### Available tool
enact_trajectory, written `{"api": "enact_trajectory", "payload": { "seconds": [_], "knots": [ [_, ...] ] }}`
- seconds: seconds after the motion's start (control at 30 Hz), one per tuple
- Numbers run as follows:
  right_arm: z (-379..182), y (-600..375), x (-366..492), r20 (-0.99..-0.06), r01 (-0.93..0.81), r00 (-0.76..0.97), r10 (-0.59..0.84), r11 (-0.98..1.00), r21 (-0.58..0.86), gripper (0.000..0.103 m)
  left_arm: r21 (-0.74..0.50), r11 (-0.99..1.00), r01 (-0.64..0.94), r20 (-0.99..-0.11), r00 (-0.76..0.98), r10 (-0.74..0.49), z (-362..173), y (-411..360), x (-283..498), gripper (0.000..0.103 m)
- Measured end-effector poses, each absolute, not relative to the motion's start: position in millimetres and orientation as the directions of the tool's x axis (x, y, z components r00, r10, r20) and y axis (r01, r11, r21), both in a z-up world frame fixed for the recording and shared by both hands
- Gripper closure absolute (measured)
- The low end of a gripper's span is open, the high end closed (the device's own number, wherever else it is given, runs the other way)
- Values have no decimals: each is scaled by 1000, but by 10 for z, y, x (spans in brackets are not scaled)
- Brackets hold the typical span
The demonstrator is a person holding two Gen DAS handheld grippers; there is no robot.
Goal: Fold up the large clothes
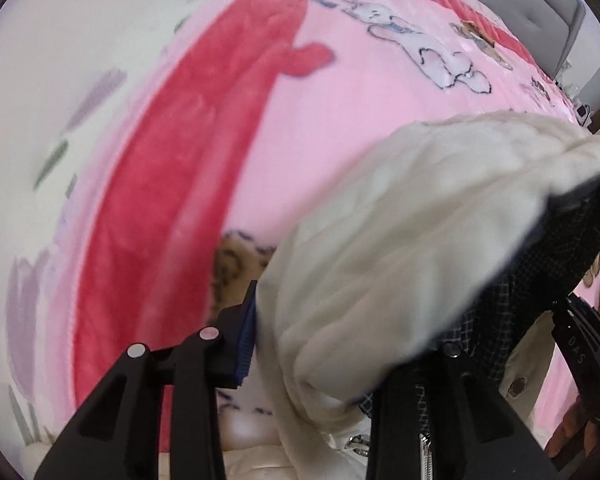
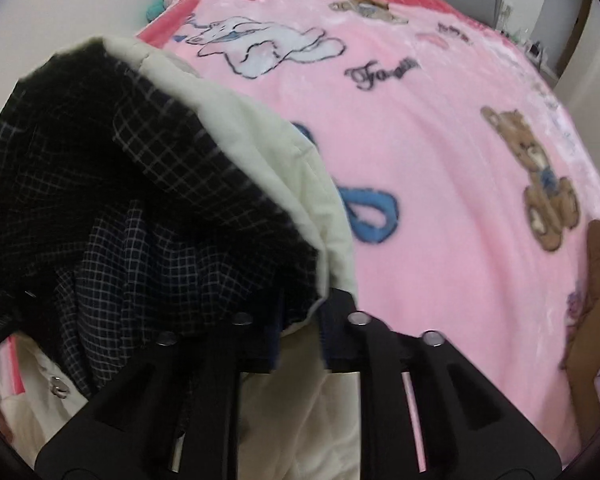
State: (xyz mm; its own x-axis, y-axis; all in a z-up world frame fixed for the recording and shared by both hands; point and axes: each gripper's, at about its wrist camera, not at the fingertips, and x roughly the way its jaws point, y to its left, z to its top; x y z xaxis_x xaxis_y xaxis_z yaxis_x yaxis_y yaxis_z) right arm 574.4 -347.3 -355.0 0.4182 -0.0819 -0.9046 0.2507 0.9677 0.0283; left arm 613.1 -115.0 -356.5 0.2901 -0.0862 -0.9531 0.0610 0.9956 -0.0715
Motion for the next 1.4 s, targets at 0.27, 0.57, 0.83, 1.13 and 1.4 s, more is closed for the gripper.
{"api": "enact_trajectory", "payload": {
  "seconds": [0.27,0.57,0.83,1.13,1.4],
  "knots": [
    [-3175,-3601,5403,-823,198,551,-142,980,-37,99,-145,989,-14,-917,377,-129,-3505,-888,6051,94],
    [-3496,-3897,4857,-879,133,471,-80,991,-19,99,-131,982,139,-944,285,-166,-3819,-685,5908,94],
    [-4005,-3886,4931,-900,191,422,-105,981,-25,99,-36,981,192,-935,340,-100,-4040,-823,5923,88],
    [-3437,-4042,4456,-822,53,560,100,986,156,71,-9,926,378,-811,538,-227,-3558,-489,5277,48],
    [-3003,-3942,4211,-705,-76,673,225,969,237,58,-60,912,407,-810,514,-282,-3339,-443,5129,48]
  ]
}}
